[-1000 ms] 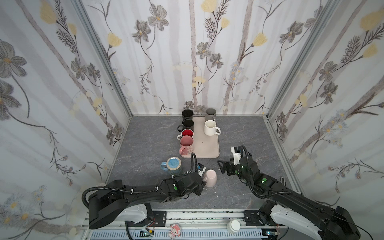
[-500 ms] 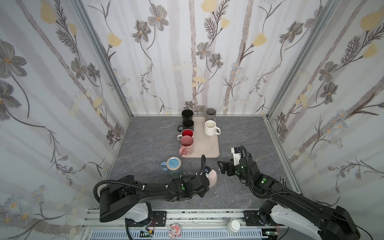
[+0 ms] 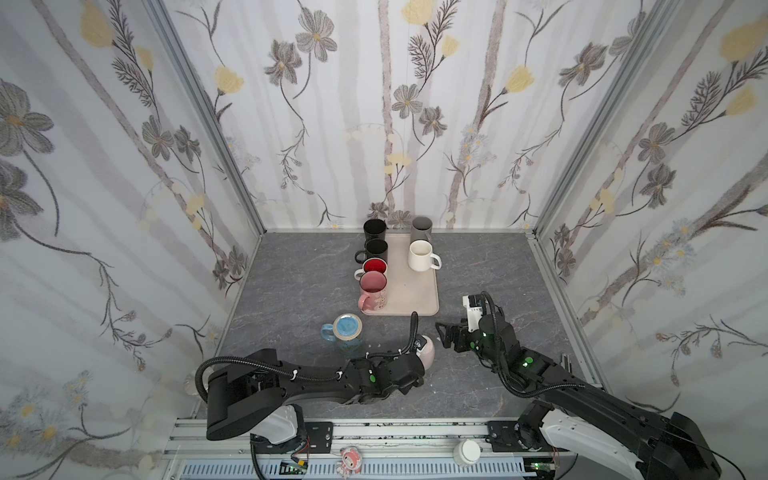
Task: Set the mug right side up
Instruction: 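Lift and turn the light pink mug with the left gripper toward the right gripper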
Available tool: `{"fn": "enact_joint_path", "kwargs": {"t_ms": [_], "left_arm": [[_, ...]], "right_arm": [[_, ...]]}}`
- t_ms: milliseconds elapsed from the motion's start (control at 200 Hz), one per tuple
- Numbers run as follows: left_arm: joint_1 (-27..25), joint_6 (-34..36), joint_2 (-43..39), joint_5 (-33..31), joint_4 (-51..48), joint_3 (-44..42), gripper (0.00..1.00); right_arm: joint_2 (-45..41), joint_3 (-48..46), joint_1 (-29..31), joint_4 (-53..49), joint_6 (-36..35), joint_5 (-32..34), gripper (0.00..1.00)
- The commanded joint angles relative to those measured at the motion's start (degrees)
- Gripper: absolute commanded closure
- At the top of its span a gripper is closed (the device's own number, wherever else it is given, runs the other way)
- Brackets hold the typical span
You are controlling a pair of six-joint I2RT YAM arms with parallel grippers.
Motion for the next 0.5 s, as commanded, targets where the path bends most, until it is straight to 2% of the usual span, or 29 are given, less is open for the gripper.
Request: {"fn": "enact_joint_path", "kwargs": {"t_ms": [0,255,500], "left_arm": [[-0.1,0.0,-0.7,-3.1,1.0,0.0,1.00],[1.0,-2.3,-6.6,-3.1,9.0,-2.5,1.00],[5.7,-4.8,-14.1,-2.0,15.1,-5.5,1.00]], "right_arm": [[0.0,-0.3,0.0,2.6,1.0,-0.4,0.06],[-2.2,-1.6,0.0,6.1,1.9,-0.1,0.06],[-7.7,-1.9,-0.1,9.0,1.9,3.2,0.06]]}}
